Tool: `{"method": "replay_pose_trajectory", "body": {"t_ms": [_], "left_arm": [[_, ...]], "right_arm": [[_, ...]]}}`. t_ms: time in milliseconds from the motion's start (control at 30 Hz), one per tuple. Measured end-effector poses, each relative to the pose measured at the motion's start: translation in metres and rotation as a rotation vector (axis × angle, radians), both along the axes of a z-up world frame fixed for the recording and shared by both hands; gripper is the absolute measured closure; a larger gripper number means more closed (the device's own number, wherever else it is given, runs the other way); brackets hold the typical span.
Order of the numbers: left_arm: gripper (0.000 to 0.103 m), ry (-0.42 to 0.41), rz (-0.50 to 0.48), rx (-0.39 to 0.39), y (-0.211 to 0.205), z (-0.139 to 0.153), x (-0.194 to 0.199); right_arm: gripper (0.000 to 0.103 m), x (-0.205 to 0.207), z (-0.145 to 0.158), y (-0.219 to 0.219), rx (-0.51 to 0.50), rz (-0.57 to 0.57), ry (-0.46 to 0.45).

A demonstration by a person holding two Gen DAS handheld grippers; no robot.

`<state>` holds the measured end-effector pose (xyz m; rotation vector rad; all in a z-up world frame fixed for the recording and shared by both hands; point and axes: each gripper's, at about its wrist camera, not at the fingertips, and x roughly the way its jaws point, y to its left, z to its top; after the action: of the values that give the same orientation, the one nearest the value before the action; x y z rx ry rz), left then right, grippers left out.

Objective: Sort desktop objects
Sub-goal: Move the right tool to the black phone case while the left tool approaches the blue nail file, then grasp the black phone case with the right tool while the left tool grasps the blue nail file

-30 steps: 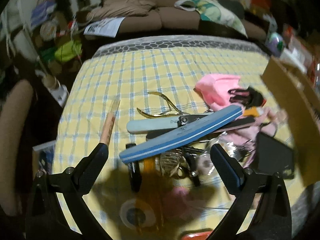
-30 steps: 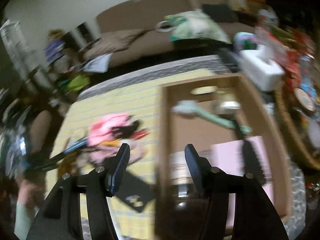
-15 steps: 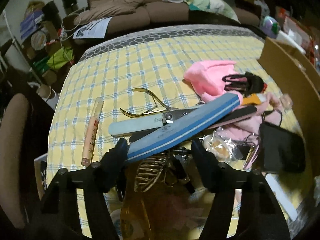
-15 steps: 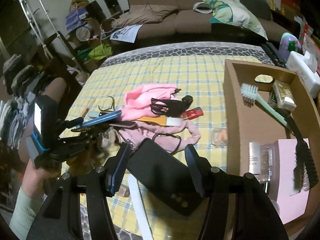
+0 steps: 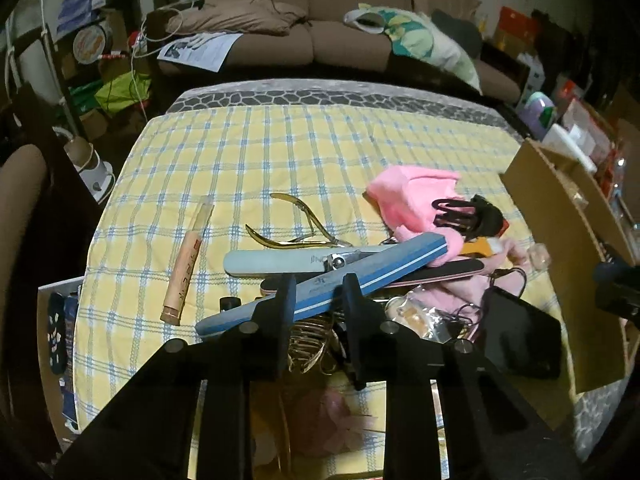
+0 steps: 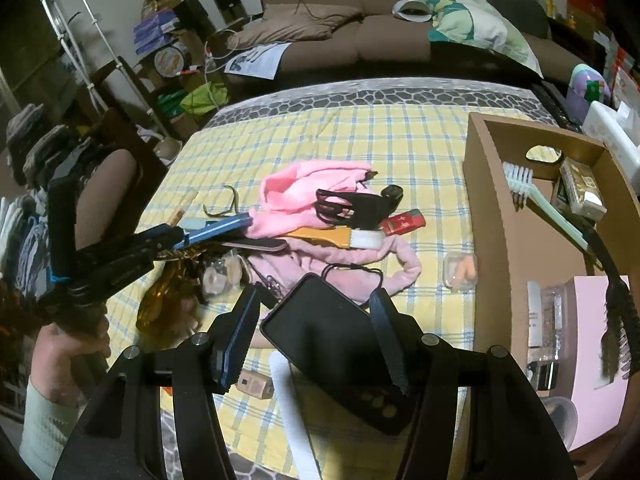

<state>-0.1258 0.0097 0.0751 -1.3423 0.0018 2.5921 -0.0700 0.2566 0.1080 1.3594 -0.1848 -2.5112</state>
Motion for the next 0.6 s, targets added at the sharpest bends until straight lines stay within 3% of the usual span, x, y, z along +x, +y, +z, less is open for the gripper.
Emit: {"method": "replay_pose_trajectory", "body": {"t_ms": [233,300,333,367,533,600], "left_arm": [[0.080,0.008,-0.021,-0.035,0.005,0.001,0.002],[0.064,0.018,-0.038,-0.111,0.011,-0.004,0.002],[0.050,0.028,-0.050,-0.170,0.017,-0.009,0.002],[0.045,0.035,-0.062,-0.210,0.021,-0.013,0.002],[0.046,0.021,-0.107,-0.325,0.036,-0.040,-0.003],[0.054,0.020,-0.090,-0.327,0.036,-0.043,-0.006]], "right_arm": [[0.044,-0.004,-0.005,-0.002,0.009,0.003,-0.010],[0.044,-0.006,-0.010,-0.002,0.017,-0.002,-0.024],[0.044,-0.007,-0.012,-0.002,0.019,-0.004,-0.030],[0.044,-0.008,-0.015,-0.002,0.023,-0.003,-0.038],[0.044,-0.010,-0.023,-0.006,0.049,0.009,-0.054],[0.044,-0.011,-0.025,-0.007,0.060,0.017,-0.059]]}}
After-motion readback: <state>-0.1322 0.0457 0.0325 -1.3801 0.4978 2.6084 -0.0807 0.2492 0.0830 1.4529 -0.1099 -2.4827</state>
